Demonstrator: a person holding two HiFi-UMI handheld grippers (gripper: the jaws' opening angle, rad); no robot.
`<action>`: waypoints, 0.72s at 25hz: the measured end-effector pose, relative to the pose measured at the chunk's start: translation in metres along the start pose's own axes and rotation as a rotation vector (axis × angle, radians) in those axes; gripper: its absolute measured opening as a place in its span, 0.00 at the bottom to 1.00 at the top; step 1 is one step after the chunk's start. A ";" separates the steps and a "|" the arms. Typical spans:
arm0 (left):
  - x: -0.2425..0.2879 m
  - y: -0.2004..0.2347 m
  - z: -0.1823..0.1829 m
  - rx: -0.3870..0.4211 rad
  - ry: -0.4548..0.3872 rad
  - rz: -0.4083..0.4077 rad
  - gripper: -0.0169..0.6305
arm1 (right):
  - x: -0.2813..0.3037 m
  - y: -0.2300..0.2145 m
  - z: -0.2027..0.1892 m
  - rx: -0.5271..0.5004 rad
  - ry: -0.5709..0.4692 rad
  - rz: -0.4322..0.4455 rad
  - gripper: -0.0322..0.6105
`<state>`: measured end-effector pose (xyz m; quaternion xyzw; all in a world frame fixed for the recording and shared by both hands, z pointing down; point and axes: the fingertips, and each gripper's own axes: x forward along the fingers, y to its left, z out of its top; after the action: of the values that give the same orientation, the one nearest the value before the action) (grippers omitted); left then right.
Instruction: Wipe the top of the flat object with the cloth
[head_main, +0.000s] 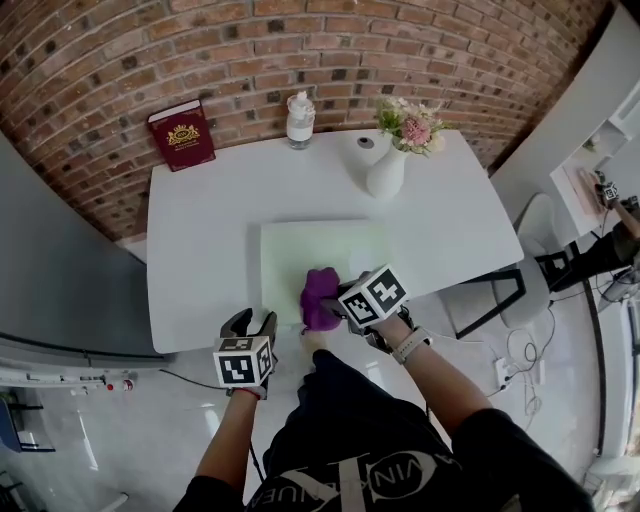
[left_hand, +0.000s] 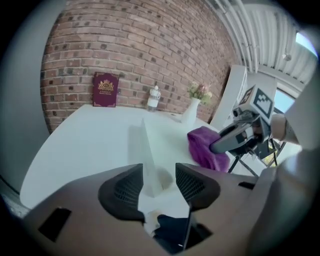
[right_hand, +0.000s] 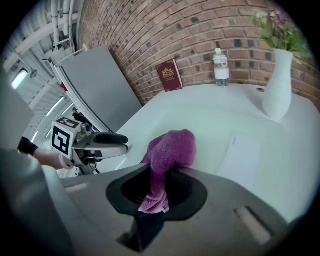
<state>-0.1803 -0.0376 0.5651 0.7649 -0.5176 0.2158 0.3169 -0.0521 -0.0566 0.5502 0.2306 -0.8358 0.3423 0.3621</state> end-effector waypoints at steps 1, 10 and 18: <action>0.006 0.000 -0.002 0.009 0.030 0.010 0.31 | -0.004 -0.005 -0.003 0.011 -0.008 -0.010 0.14; 0.013 -0.011 -0.001 0.047 0.066 -0.011 0.20 | -0.046 -0.050 -0.039 0.083 -0.024 -0.114 0.14; 0.016 -0.011 -0.004 0.055 0.080 -0.008 0.20 | -0.092 -0.099 -0.077 0.192 -0.059 -0.190 0.14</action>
<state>-0.1646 -0.0421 0.5753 0.7662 -0.4952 0.2590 0.3172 0.1030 -0.0518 0.5586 0.3523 -0.7838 0.3780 0.3446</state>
